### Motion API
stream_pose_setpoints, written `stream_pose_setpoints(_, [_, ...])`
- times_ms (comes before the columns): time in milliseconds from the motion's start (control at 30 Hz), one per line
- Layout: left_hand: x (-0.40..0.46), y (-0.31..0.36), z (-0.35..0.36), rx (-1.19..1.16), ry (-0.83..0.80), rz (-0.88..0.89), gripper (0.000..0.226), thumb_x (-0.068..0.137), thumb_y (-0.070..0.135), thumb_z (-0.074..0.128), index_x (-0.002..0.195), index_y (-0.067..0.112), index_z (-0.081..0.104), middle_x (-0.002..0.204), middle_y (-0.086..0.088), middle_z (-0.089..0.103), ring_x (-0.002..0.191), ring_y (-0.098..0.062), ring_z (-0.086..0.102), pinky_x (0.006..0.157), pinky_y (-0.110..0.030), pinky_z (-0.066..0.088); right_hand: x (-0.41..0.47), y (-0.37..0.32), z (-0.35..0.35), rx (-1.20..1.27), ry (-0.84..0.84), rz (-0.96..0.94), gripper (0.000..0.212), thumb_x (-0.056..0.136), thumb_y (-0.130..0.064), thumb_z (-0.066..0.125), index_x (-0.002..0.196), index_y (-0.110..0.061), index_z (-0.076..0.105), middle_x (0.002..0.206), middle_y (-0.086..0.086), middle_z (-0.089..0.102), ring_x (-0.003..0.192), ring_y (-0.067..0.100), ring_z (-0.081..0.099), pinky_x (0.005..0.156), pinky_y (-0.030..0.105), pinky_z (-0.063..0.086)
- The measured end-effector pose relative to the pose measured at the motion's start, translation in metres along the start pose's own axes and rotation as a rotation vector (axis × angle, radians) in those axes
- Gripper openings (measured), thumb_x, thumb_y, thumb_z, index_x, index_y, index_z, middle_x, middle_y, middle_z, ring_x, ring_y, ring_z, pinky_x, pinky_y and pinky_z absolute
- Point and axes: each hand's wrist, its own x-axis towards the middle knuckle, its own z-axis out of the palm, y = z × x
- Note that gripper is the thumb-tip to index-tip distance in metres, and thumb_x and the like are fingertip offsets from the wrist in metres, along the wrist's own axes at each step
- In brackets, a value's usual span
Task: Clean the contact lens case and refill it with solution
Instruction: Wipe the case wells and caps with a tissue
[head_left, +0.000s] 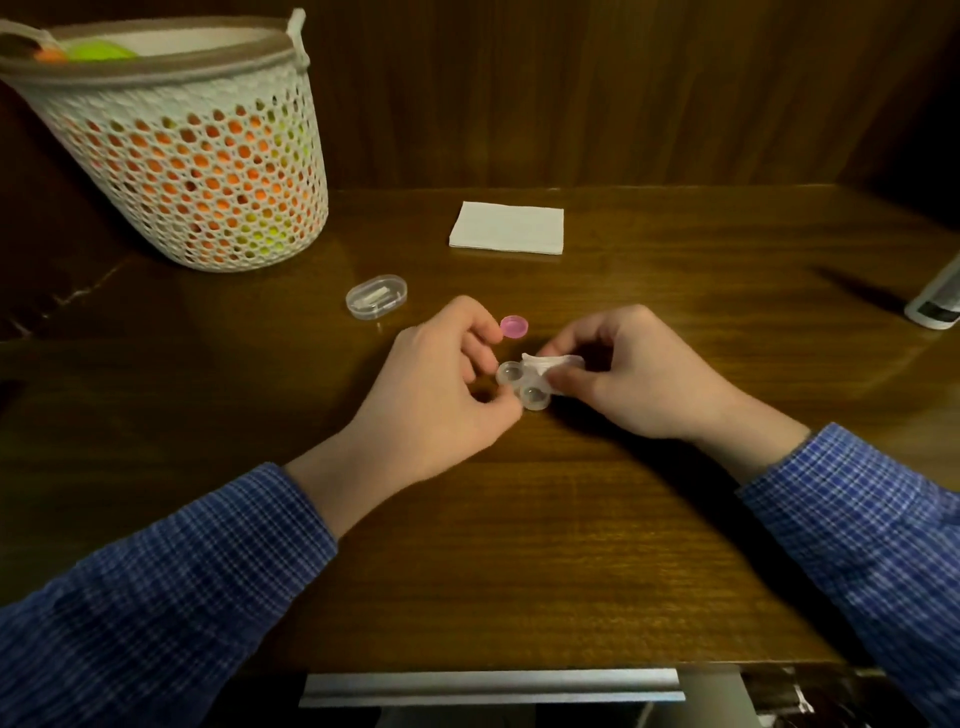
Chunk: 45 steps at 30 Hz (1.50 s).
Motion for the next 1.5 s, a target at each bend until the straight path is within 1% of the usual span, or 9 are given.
stream_pose_setpoints(133, [0.010, -0.003, -0.007, 0.002, -0.153, 0.033, 0.056, 0.082, 0.024, 0.085, 0.128, 0.036, 0.055, 0.105, 0.028, 0.058, 0.084, 0.013, 0.061, 0.058, -0.007, 0.047, 0.001, -0.001, 0.001, 0.003, -0.037, -0.031, 0.016, 0.095, -0.020, 0.071, 0.096, -0.034, 0.078, 0.094, -0.021, 0.072, 0.089, -0.005, 0.065, 0.081, 0.015, 0.048])
stream_pose_setpoints(267, [0.014, -0.007, -0.005, -0.039, -0.218, 0.046, 0.063, 0.085, 0.024, 0.084, 0.139, 0.032, 0.052, 0.102, 0.020, 0.070, 0.091, -0.001, 0.064, 0.072, -0.016, 0.052, 0.000, -0.002, -0.001, 0.013, -0.061, -0.055, 0.017, 0.095, -0.017, 0.071, 0.097, -0.032, 0.079, 0.092, -0.018, 0.075, 0.087, -0.004, 0.067, 0.077, 0.012, 0.051])
stream_pose_setpoints(500, [0.006, -0.007, 0.000, -0.001, -0.060, 0.016, 0.063, 0.080, 0.026, 0.089, 0.133, 0.030, 0.055, 0.088, 0.018, 0.072, 0.079, 0.006, 0.068, 0.063, -0.009, 0.051, -0.001, -0.003, -0.007, 0.010, -0.049, 0.029, 0.015, 0.092, -0.022, 0.074, 0.085, -0.034, 0.080, 0.078, -0.015, 0.074, 0.076, 0.003, 0.067, 0.063, 0.016, 0.055])
stream_pose_setpoints(633, [-0.001, -0.001, 0.003, 0.053, -0.002, 0.035, 0.061, 0.082, 0.028, 0.087, 0.136, 0.025, 0.058, 0.084, 0.018, 0.071, 0.078, 0.011, 0.067, 0.064, -0.003, 0.051, -0.005, -0.008, -0.004, 0.014, 0.022, 0.112, 0.008, 0.085, -0.031, 0.080, 0.078, -0.032, 0.078, 0.070, -0.008, 0.073, 0.057, 0.005, 0.060, 0.048, 0.017, 0.047])
stream_pose_setpoints(767, [-0.002, 0.002, 0.004, 0.108, 0.013, 0.063, 0.064, 0.082, 0.034, 0.086, 0.138, 0.027, 0.057, 0.079, 0.020, 0.066, 0.081, 0.015, 0.064, 0.061, -0.006, 0.054, -0.016, -0.018, -0.001, 0.112, -0.083, 0.137, 0.008, 0.083, -0.026, 0.083, 0.077, -0.027, 0.079, 0.073, -0.012, 0.076, 0.064, 0.001, 0.066, 0.054, 0.014, 0.050])
stream_pose_setpoints(933, [-0.002, 0.001, 0.002, 0.074, -0.019, 0.067, 0.065, 0.080, 0.046, 0.084, 0.136, 0.029, 0.056, 0.083, 0.022, 0.065, 0.084, 0.014, 0.064, 0.063, -0.010, 0.054, -0.019, -0.015, -0.011, 0.194, -0.030, 0.237, 0.008, 0.088, -0.018, 0.077, 0.084, -0.025, 0.077, 0.071, -0.010, 0.076, 0.061, 0.001, 0.068, 0.053, 0.012, 0.049])
stream_pose_setpoints(1033, [-0.002, -0.001, 0.002, 0.043, -0.041, 0.054, 0.068, 0.078, 0.053, 0.083, 0.136, 0.034, 0.054, 0.087, 0.022, 0.063, 0.082, 0.007, 0.064, 0.069, -0.014, 0.054, -0.016, -0.007, -0.026, 0.314, -0.024, 0.354, 0.010, 0.091, -0.011, 0.073, 0.095, -0.020, 0.075, 0.079, -0.001, 0.078, 0.065, 0.009, 0.072, 0.059, 0.022, 0.056])
stream_pose_setpoints(1367, [0.007, -0.008, 0.009, -0.089, -0.106, 0.071, 0.050, 0.087, 0.030, 0.082, 0.129, 0.033, 0.056, 0.093, 0.021, 0.066, 0.093, 0.015, 0.060, 0.069, -0.001, 0.048, 0.089, -0.013, -0.020, 0.347, 0.170, 0.369, 0.006, 0.093, -0.009, 0.072, 0.098, -0.011, 0.070, 0.083, 0.006, 0.071, 0.064, 0.009, 0.068, 0.065, 0.026, 0.060])
stream_pose_setpoints(1500, [0.009, -0.010, 0.011, -0.106, -0.088, 0.058, 0.049, 0.087, 0.032, 0.081, 0.129, 0.036, 0.056, 0.095, 0.021, 0.068, 0.093, 0.015, 0.060, 0.066, -0.008, 0.052, 0.145, -0.022, -0.003, 0.378, 0.201, 0.322, 0.005, 0.094, -0.010, 0.072, 0.098, -0.010, 0.069, 0.085, 0.008, 0.070, 0.057, 0.006, 0.066, 0.051, 0.018, 0.054])
